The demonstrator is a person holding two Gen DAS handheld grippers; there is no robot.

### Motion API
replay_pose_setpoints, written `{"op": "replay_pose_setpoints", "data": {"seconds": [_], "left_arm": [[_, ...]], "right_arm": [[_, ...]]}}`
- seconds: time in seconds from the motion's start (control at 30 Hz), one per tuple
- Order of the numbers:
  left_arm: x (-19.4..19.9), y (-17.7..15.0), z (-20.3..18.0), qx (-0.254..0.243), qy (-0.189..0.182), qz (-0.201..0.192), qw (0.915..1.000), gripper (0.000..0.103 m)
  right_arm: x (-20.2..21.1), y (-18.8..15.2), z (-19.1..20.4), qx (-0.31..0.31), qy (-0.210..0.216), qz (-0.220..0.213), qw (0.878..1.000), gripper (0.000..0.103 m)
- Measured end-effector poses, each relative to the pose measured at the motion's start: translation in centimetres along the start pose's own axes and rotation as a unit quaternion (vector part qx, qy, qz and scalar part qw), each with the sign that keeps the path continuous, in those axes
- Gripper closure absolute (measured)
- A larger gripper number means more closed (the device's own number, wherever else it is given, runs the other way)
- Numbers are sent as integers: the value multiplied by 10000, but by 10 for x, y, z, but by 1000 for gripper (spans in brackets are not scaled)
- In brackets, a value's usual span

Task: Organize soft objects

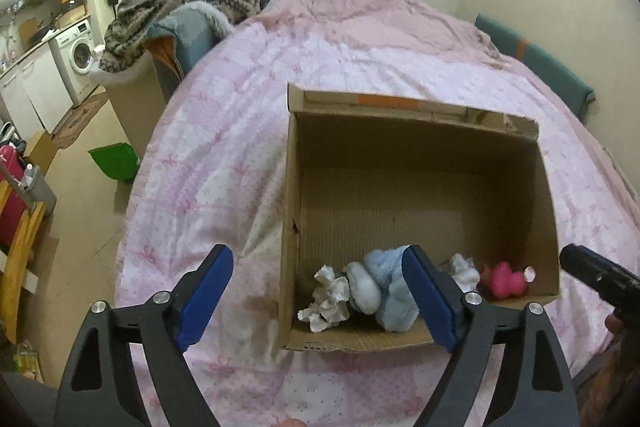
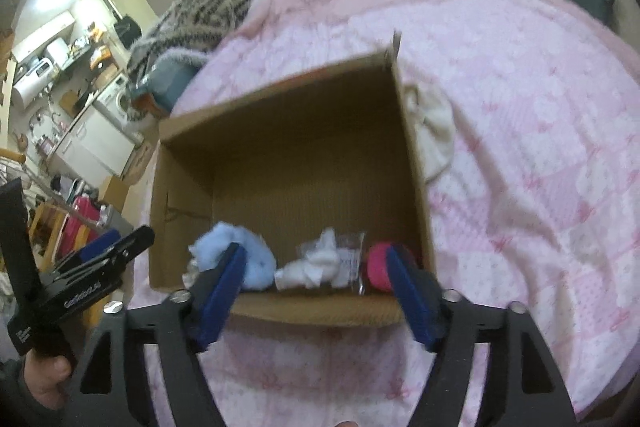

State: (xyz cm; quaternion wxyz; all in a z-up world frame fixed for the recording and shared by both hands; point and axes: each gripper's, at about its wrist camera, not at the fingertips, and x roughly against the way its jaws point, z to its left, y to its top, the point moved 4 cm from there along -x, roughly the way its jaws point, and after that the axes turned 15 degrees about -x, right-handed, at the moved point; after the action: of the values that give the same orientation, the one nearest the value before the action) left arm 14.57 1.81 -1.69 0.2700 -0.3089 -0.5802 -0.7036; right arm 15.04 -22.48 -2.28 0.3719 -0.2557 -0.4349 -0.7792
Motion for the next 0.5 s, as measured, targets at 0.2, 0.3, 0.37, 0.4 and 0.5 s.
{"op": "replay_pose_setpoints", "data": {"seconds": [0.2, 0.3, 0.37, 0.4, 0.5], "left_arm": [[34, 4, 9, 11, 85, -309, 9995, 12], [49, 6, 14, 66, 84, -413, 9991, 8], [58, 5, 16, 105, 96, -435, 9990, 3], [62, 2, 15, 109, 80, -445, 9989, 3], [75, -4, 13, 64, 132, -571, 9983, 3]], "right_arm": [[27, 8, 5, 62, -62, -520, 9986, 1], [42, 8, 12, 170, -41, -736, 9971, 1], [53, 7, 16, 245, -36, -867, 9959, 0], [57, 5, 18, 270, -30, -907, 9955, 0], [64, -5, 24, 335, 2, -905, 9953, 0]]}}
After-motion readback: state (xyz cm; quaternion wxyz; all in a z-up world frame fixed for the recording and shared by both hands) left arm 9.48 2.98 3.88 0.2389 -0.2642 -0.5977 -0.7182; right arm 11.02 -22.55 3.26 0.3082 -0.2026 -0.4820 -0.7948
